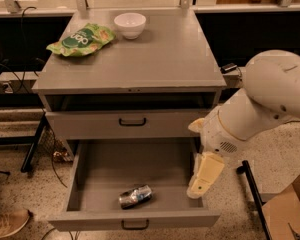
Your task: Pick redbull can from middle drawer and place on counter
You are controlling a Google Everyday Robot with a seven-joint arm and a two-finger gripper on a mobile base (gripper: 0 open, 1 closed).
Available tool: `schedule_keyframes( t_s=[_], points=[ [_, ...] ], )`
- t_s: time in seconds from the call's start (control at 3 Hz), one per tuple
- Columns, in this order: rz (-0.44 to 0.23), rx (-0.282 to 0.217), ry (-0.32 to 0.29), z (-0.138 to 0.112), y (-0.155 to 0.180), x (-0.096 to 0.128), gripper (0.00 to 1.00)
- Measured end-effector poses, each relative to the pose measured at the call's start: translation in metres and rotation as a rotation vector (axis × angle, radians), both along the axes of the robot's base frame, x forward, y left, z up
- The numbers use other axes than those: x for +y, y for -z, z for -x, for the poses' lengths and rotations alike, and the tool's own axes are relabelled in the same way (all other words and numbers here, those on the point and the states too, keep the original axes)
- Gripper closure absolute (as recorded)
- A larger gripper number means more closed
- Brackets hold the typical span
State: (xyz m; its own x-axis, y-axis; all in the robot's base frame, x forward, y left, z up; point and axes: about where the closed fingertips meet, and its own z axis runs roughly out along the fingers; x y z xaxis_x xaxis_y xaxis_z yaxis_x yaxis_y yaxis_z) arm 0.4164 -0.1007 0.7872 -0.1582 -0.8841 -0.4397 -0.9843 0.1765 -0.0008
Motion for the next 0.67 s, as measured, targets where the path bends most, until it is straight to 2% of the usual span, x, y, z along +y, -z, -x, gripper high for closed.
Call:
schedule_keyframes(
  t_s=[0.33, 0.67],
  points=[
    [0.000, 0.000, -0.001, 0.000, 0.000, 0.000, 0.00],
    [-0.006, 0.002, 0.020, -0.008, 0.023, -0.002, 0.00]
  ],
)
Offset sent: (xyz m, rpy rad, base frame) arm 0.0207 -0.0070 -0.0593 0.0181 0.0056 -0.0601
